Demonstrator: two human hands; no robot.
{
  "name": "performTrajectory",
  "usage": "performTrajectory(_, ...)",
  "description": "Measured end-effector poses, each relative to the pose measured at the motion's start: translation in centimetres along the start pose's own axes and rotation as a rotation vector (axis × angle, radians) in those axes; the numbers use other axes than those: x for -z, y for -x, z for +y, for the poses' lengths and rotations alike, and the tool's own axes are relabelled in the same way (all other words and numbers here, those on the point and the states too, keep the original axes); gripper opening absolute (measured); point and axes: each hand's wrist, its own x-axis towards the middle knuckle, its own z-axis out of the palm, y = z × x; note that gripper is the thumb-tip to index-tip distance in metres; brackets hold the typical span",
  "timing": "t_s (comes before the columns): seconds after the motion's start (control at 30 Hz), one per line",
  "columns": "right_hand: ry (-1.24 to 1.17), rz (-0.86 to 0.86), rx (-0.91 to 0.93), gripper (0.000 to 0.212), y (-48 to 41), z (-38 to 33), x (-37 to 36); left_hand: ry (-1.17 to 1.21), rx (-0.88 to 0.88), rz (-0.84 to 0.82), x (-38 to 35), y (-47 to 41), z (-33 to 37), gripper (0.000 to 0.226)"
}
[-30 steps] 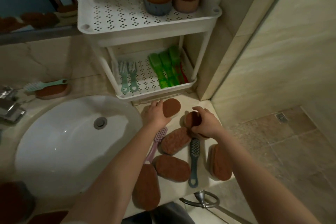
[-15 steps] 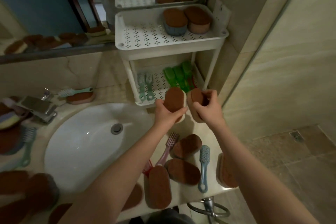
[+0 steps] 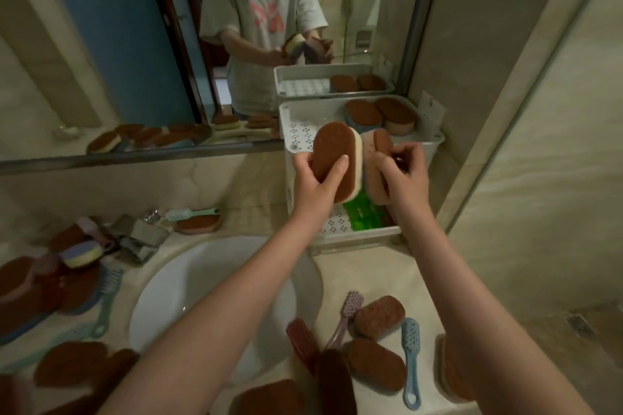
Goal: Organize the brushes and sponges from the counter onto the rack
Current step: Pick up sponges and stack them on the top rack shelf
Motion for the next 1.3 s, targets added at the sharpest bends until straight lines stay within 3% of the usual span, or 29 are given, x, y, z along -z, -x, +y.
performTrajectory(0.17, 0.014, -0.090, 0.047, 0.035, -2.3, -3.4, -2.7, 0.040, -0.036, 0.064, 1.7, -3.3, 3.5, 0.031)
performTrajectory(0.37, 0.134, -0.044, 0.045, 0.036, -7.4, -4.2, -6.7, 0.005, 0.035, 0.188, 3.8, -8.2, 4.6, 0.023)
performTrajectory(0.53, 0.494, -0.105, 0.032, 0.042, -12.3, -3.5, -10.8, -0.089, 0.101, 0.256, 5.5, -11.5, 4.2, 0.026)
performTrajectory(0.73, 0.946, -0.246, 0.108, 0.068, -15.2, -0.6, -13.4, -0.225, 0.122, 0.307, 6.3, -13.7, 2.5, 0.026)
performTrajectory(0.87, 1.224, -0.198, 0.176, 0.065, -15.9, 0.1, -12.6, -0.294, 0.124, 0.298, 5.3, -14.6, 1.9, 0.025)
performTrajectory(1.0, 1.237, -0.269, 0.117, 0.057, -16.7, 0.3, -11.6, -0.406, 0.176, 0.218, 3.5, -15.7, 1.9, 0.029)
performTrajectory(1.1, 1.011, -0.350, 0.021, 0.045, -17.8, 0.7, -10.6, -0.576, 0.208, 0.188, 2.0, -16.7, 1.9, 0.031)
performTrajectory(1.3, 0.985, -0.466, 0.119, 0.036, -17.6, 1.8, -8.8, -1.062, 0.170, 0.184, 0.4, -18.4, 0.3, 0.047)
